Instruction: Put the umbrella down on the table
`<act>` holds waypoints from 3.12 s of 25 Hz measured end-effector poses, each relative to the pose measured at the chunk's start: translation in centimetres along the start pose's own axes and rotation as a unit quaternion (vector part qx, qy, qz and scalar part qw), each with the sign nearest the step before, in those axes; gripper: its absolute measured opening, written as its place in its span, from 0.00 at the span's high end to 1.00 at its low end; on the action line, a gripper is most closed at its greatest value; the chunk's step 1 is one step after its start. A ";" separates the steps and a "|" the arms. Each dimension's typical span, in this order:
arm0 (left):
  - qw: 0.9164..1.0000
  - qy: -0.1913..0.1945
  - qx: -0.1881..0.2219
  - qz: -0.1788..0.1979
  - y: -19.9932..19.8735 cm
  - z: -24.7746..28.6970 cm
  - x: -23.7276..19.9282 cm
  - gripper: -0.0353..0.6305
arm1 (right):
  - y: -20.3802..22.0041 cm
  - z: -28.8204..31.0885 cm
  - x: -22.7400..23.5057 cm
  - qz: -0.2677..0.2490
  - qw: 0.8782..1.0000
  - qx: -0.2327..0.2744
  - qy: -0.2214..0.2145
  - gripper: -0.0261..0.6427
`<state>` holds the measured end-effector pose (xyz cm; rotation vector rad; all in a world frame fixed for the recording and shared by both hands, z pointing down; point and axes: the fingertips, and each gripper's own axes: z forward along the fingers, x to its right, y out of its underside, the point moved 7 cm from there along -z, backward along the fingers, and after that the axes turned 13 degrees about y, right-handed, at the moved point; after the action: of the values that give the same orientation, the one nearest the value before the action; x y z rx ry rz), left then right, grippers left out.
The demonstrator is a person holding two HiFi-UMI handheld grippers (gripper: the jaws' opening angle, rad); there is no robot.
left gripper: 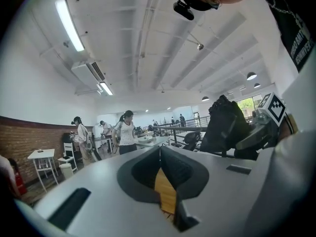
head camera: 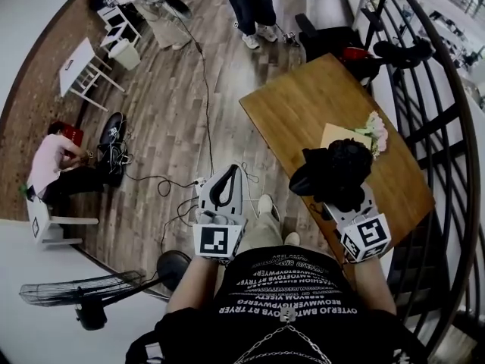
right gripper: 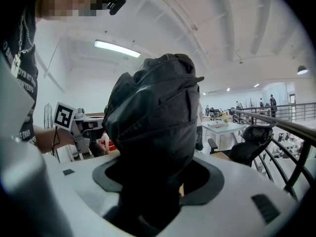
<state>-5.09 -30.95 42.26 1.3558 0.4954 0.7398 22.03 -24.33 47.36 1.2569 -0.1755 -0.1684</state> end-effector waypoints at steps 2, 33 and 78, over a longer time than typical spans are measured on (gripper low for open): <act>1.000 0.012 0.005 0.004 0.2 1.7 -0.8 0.90 | 0.3 1.4 0.6 0.007 1.000 -0.009 0.005 0.52; 0.996 0.081 -0.018 -0.024 2.8 14.1 -14.1 0.90 | 10.6 20.5 3.8 0.087 0.971 -0.206 0.081 0.52; 0.983 0.180 0.020 -0.040 1.4 20.5 -15.4 0.90 | 6.7 17.2 8.0 0.072 0.948 -0.137 0.279 0.94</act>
<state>-1.35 -56.15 45.57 1.2357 0.8498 0.9169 26.20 -40.10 59.18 0.9665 0.2393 0.2846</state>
